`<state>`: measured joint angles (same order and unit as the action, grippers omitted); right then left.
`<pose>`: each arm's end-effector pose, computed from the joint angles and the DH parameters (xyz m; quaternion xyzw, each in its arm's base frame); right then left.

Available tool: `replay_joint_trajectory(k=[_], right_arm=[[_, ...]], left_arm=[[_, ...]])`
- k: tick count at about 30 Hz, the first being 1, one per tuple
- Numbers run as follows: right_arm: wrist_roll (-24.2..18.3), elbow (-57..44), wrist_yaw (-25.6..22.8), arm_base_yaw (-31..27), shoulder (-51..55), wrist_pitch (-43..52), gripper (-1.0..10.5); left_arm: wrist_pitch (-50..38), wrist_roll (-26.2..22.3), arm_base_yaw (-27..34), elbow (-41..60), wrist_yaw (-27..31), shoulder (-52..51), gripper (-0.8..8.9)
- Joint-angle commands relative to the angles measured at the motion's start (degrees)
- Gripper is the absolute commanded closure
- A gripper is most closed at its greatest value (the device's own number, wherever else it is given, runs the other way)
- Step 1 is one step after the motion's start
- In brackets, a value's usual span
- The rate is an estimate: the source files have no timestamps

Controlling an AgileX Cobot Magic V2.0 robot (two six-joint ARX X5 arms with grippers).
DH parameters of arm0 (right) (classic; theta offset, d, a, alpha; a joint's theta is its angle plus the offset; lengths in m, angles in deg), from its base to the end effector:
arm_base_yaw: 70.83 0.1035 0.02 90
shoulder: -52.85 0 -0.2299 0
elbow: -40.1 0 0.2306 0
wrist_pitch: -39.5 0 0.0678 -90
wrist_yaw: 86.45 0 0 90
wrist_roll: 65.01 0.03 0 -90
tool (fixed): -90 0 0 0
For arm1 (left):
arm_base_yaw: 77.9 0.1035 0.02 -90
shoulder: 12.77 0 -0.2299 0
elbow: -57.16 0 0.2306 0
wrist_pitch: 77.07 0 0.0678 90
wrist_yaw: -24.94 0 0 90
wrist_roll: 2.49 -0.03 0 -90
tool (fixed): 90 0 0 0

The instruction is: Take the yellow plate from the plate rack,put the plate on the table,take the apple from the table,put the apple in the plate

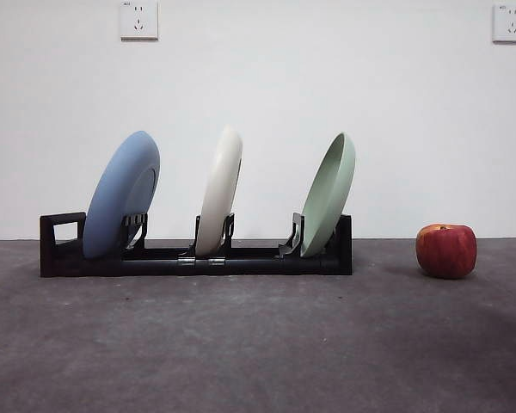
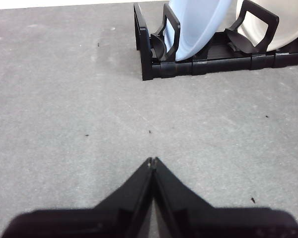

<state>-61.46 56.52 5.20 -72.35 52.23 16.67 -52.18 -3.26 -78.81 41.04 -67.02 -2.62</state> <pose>0.1090 -0.0020 0.1568 0.0326 0.0613 -0.0008 0.9976 0.1155 -0.0029 0.1363 0.0051 0.1642 -0.0258 0.9861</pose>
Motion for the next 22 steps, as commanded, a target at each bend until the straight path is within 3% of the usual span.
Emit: replay_joint_trajectory(k=[1,5,10,22], right_arm=[[7.1,-0.5,0.5,0.0,0.1,-0.1,9.5],[13.9,-0.5,1.0,0.0,0.1,-1.4,9.5],[20.5,1.9,5.1,0.0,0.1,-1.7,9.5],[19.8,20.2,6.4,0.0,-6.5,-14.4,9.5]], left_arm=[[-0.3,3.0,0.1,0.5,0.0,0.1,8.17],[-0.7,6.3,0.1,0.5,0.0,0.1,8.18],[-1.9,14.8,0.1,-1.5,-1.1,0.1,8.18],[-1.7,16.5,0.1,-16.0,-9.4,9.3,8.18]])
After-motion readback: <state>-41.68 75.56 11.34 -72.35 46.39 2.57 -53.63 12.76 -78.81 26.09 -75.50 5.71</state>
